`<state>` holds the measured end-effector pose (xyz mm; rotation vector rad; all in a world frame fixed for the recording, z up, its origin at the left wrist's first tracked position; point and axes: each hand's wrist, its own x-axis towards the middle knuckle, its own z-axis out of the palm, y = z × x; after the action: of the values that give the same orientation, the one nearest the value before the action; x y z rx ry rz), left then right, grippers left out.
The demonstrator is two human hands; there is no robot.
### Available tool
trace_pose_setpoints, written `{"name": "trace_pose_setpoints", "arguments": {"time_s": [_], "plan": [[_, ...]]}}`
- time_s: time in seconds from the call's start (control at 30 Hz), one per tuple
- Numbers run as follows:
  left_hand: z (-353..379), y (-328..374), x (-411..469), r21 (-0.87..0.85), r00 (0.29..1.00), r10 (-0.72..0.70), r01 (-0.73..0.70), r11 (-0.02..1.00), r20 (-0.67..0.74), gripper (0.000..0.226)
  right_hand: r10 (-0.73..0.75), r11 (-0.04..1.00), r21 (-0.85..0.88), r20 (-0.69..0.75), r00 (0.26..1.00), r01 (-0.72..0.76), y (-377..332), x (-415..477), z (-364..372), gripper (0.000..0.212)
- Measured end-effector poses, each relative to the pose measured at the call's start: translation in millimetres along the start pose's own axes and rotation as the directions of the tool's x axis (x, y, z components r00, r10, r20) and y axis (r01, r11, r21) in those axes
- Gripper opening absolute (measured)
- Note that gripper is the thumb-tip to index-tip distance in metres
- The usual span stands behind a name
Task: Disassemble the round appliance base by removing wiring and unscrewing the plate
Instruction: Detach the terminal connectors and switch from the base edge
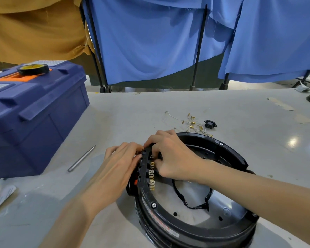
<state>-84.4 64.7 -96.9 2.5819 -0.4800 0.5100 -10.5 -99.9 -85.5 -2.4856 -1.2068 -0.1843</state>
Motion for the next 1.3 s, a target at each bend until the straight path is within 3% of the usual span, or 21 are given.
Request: {"name": "trace_pose_setpoints", "arguments": {"time_s": [0.1,0.3,0.43,0.5,0.6,0.63,0.73,0.93,1.0,1.1,1.17,1.3], "plan": [[2,-4,0,-0.037,0.999,-0.032,0.033,0.999,0.014,0.019,0.005,1.000,0.004,-0.007,1.000,-0.005,-2,1,-2,0.030],[5,-12,-1,-0.055,0.998,-0.068,0.069,0.996,0.014,0.011,0.018,1.000,0.011,-0.005,1.000,-0.018,-4,3,-6,0.031],[0,-29,6,-0.141,0.954,-0.258,0.237,0.961,-0.152,0.008,0.102,0.968,0.225,0.065,0.993,-0.114,-1,4,-19,0.023],[3,-27,7,-0.184,0.940,-0.271,0.235,0.955,-0.206,0.010,0.160,0.899,0.403,0.060,0.985,-0.170,0,5,-28,0.018],[11,-12,11,-0.232,0.939,-0.265,0.214,0.949,-0.218,0.017,0.185,0.803,0.581,-0.025,0.982,-0.136,2,8,-42,0.005],[13,-8,14,-0.241,0.940,-0.253,0.197,0.950,-0.230,0.018,0.189,0.790,0.600,-0.041,0.981,-0.127,3,8,-45,0.015],[14,3,21,-0.249,0.944,-0.223,0.162,0.955,-0.242,0.018,0.147,0.857,0.504,-0.040,0.988,-0.107,2,11,-48,0.016],[20,8,26,-0.441,0.901,-0.352,0.216,0.871,-0.252,0.004,0.207,0.904,0.410,-0.168,0.964,-0.122,10,13,-52,0.011],[21,7,23,-0.558,0.906,-0.375,0.212,0.802,-0.196,0.019,0.365,0.873,0.428,-0.253,0.896,-0.234,31,15,-60,0.013],[26,7,17,-0.751,0.906,-0.422,0.250,0.611,-0.042,0.030,0.675,0.724,0.481,-0.347,0.651,-0.494,88,14,-75,0.012],[29,6,17,-0.788,0.900,-0.436,0.268,0.554,0.000,0.028,0.805,0.590,0.524,-0.318,0.501,-0.614,123,3,-76,0.014],[31,4,19,-0.791,0.892,-0.451,0.275,0.546,-0.002,0.025,0.889,0.459,0.467,-0.240,0.391,-0.756,160,-17,-52,0.020]]}}
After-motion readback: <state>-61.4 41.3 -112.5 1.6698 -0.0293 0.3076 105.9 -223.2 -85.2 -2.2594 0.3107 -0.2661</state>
